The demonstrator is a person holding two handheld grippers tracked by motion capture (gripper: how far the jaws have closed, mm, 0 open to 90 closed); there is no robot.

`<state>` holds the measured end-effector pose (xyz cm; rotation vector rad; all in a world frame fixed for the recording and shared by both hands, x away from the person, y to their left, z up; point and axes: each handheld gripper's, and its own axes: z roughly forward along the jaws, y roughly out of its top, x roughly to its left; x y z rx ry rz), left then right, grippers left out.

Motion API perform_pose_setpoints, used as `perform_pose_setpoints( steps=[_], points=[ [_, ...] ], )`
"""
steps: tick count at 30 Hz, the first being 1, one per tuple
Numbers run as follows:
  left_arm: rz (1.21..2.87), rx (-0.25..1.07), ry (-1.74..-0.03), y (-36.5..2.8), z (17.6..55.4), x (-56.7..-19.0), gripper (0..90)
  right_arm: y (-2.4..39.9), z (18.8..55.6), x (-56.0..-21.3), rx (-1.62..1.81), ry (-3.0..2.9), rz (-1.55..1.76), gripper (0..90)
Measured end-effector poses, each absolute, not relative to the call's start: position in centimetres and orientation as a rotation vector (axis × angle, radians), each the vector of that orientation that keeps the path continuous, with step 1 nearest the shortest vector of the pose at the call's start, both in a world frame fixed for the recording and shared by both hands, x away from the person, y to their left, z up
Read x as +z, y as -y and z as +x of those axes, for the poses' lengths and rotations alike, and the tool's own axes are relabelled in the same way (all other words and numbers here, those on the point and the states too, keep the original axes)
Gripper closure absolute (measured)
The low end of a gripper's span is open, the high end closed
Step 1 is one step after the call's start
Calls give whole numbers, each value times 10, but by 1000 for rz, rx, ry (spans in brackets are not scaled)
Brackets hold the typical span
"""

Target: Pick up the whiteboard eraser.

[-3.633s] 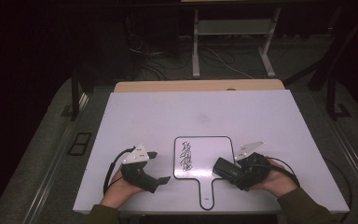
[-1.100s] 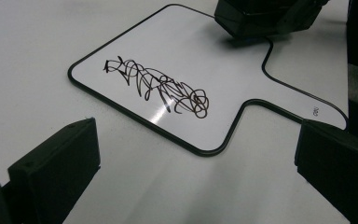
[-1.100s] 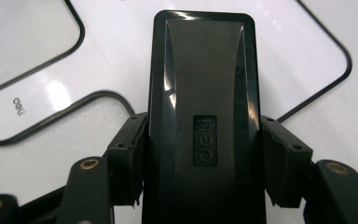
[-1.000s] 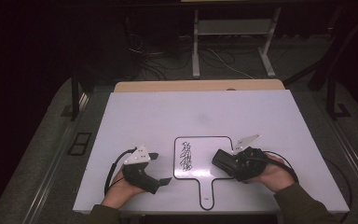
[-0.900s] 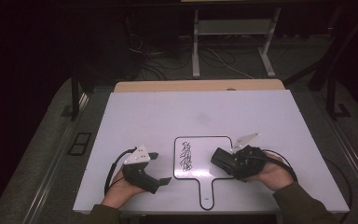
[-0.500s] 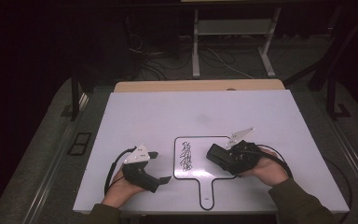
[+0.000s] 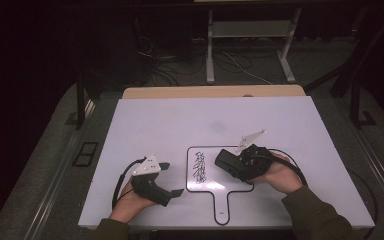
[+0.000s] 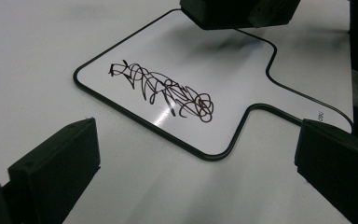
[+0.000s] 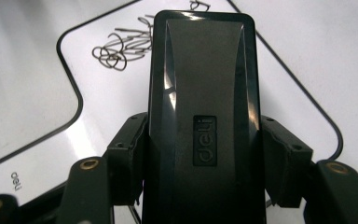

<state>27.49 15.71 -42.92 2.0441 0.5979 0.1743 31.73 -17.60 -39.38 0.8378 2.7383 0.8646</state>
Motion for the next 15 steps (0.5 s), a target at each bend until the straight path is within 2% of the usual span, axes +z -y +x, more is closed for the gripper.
perform_pose_setpoints(
  steps=[15],
  points=[
    [2039,169,-603,-157,275,-429,0,162,331,-386,909,-2732,832,384]
  ],
)
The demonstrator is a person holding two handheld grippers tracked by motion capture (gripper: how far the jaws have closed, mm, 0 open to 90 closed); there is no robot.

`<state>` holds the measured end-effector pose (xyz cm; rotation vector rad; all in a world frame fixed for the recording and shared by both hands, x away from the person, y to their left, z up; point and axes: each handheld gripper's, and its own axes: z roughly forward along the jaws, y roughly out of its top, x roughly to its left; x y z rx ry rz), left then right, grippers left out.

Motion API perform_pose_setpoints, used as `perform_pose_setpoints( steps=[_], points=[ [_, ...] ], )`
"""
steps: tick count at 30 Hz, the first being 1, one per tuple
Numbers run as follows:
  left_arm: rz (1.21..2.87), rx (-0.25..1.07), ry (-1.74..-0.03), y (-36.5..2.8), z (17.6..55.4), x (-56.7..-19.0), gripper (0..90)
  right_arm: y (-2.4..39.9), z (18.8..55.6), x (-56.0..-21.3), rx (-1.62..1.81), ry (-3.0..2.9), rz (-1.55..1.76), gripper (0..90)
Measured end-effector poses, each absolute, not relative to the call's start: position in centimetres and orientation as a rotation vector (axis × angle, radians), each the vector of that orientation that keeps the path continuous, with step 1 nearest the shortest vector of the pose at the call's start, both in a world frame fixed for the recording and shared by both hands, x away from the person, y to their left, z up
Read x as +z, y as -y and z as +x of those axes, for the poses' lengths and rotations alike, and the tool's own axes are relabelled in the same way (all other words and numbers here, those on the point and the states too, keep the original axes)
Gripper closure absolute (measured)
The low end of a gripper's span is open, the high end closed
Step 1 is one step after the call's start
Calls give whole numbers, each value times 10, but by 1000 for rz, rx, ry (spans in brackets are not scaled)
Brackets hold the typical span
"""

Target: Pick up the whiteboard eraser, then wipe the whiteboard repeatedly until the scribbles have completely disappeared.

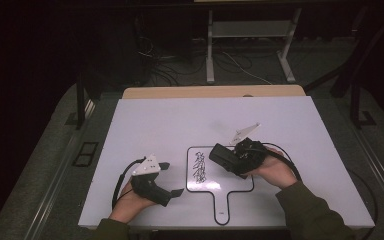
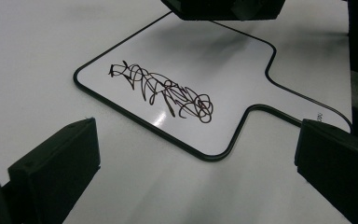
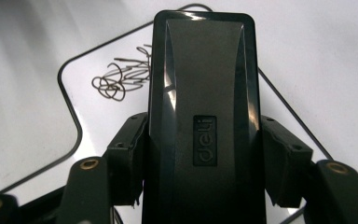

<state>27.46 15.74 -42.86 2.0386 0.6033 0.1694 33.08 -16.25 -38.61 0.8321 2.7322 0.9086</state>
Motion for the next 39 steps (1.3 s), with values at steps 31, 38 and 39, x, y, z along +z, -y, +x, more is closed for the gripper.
perform_pose_setpoints(
  steps=[31,38,39],
  points=[
    [2024,175,-610,-161,274,-427,0,107,377,-392,862,-2761,795,385],
    [2025,174,-605,-161,274,-427,0,92,390,-402,816,-2781,799,384],
    [2025,174,-604,-161,274,-427,0,90,393,-403,803,-2782,798,385]
  ],
)
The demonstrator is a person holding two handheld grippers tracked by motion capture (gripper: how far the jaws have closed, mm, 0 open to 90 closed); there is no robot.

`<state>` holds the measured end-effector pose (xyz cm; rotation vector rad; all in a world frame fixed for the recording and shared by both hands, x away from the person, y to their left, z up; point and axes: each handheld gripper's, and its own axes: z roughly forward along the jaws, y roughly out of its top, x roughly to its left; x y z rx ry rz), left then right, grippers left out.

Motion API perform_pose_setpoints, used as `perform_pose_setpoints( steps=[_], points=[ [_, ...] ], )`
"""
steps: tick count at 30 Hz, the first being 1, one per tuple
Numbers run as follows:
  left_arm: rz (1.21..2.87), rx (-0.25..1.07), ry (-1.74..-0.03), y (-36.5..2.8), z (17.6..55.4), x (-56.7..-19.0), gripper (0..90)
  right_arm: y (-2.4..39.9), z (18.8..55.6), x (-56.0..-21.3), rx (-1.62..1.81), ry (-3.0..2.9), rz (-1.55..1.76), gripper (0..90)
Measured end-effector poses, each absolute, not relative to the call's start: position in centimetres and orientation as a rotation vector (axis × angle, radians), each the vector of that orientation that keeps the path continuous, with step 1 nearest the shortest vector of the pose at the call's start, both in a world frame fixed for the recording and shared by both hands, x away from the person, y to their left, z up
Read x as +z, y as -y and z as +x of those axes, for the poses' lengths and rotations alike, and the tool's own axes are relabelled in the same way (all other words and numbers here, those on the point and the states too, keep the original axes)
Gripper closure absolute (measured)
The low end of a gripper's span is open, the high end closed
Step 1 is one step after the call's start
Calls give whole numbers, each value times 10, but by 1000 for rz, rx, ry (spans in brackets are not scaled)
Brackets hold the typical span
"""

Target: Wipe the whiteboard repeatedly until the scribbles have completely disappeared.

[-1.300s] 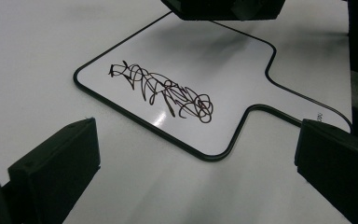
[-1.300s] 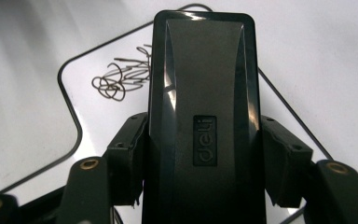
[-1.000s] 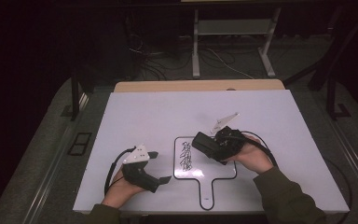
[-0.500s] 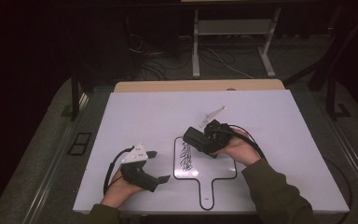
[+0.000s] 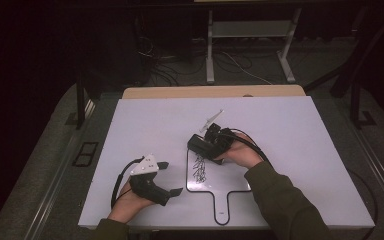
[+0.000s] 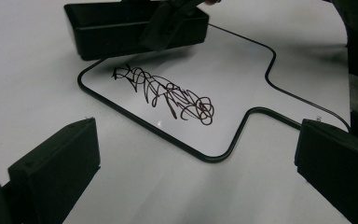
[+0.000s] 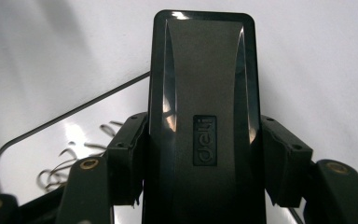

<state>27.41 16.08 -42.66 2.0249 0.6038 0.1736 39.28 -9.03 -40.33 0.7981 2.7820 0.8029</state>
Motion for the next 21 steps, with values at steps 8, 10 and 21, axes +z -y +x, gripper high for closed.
perform_pose_setpoints(
  steps=[8,10,21],
  points=[
    [2025,175,-601,-161,275,-426,0,79,402,-418,760,-2798,803,385],
    [2025,174,-602,-161,274,-427,0,76,403,-420,753,-2803,805,384],
    [2025,177,-602,-160,274,-426,0,71,404,-425,709,-2794,765,385]
  ],
)
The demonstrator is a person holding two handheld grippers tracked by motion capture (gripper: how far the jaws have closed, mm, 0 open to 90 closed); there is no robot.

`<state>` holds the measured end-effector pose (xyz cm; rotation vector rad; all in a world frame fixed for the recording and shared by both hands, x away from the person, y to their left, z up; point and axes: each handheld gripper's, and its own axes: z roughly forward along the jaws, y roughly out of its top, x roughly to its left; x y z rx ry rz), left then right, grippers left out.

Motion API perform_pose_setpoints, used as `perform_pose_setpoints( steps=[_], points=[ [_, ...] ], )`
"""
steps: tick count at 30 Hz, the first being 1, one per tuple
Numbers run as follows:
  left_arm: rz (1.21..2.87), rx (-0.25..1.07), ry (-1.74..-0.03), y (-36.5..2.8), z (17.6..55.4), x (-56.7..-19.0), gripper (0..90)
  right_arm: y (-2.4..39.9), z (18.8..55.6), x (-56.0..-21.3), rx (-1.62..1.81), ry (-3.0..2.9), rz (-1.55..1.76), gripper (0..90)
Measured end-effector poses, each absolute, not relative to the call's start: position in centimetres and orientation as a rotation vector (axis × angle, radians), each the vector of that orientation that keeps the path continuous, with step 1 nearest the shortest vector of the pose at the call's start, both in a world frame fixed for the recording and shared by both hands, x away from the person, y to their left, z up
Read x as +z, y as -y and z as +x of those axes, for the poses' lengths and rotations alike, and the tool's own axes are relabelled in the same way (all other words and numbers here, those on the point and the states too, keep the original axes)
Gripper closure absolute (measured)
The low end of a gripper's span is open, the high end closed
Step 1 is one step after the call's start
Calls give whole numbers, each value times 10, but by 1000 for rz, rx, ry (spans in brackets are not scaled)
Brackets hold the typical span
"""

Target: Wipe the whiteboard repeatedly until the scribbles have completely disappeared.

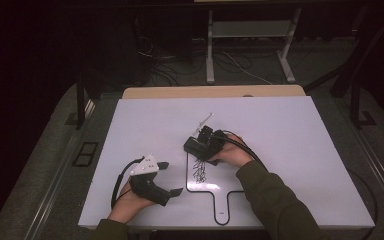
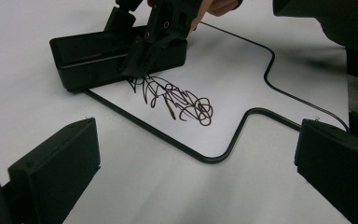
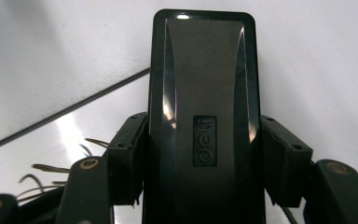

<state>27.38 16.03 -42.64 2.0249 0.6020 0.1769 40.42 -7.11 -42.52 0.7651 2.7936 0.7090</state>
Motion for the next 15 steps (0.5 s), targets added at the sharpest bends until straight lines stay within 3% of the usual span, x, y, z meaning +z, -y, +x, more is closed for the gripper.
perform_pose_setpoints(
  steps=[15],
  points=[
    [2029,175,-604,-160,274,-426,0,66,398,-425,704,-2803,739,385]
  ],
)
